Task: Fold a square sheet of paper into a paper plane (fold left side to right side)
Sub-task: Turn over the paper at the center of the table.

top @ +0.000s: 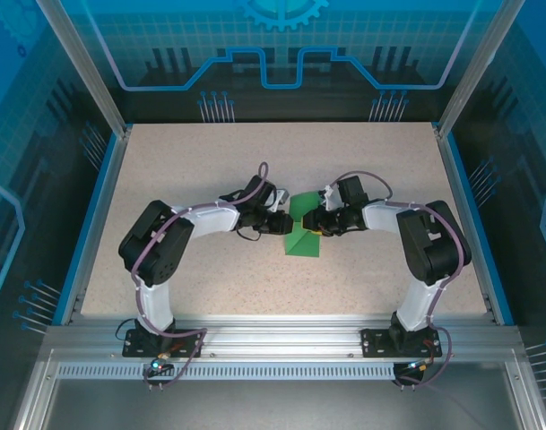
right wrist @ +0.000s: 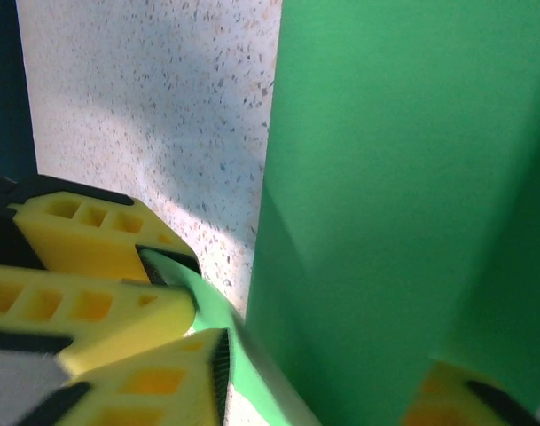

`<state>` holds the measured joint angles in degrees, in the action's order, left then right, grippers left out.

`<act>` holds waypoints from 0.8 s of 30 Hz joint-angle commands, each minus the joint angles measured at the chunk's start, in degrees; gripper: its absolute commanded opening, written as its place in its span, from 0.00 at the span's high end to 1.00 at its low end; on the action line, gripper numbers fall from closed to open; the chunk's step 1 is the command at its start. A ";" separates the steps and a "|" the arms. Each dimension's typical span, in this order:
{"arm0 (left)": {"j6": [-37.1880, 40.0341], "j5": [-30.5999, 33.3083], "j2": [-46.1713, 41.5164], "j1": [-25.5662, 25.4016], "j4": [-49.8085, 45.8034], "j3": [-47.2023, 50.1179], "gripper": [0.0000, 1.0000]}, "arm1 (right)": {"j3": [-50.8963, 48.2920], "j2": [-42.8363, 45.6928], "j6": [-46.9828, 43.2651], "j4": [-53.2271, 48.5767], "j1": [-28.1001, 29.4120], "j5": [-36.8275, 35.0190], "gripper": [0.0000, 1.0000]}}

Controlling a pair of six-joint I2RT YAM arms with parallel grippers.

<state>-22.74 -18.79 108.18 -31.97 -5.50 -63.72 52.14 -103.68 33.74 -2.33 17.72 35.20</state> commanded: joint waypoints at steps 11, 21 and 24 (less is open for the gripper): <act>-8.16 -2.66 -20.59 7.30 14.33 13.86 0.11 | 1.53 13.76 -6.72 1.39 -5.00 7.08 1.00; -14.01 -14.33 -33.71 9.20 26.29 15.72 0.01 | 8.90 26.06 -9.56 3.87 -7.81 22.42 1.00; -17.49 -19.02 -33.44 9.17 32.45 14.89 0.01 | 11.43 26.86 -8.44 4.98 -6.71 24.86 1.00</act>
<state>-36.12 -30.50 75.05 -22.92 18.81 -47.86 60.84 -78.02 25.43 0.54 10.24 53.63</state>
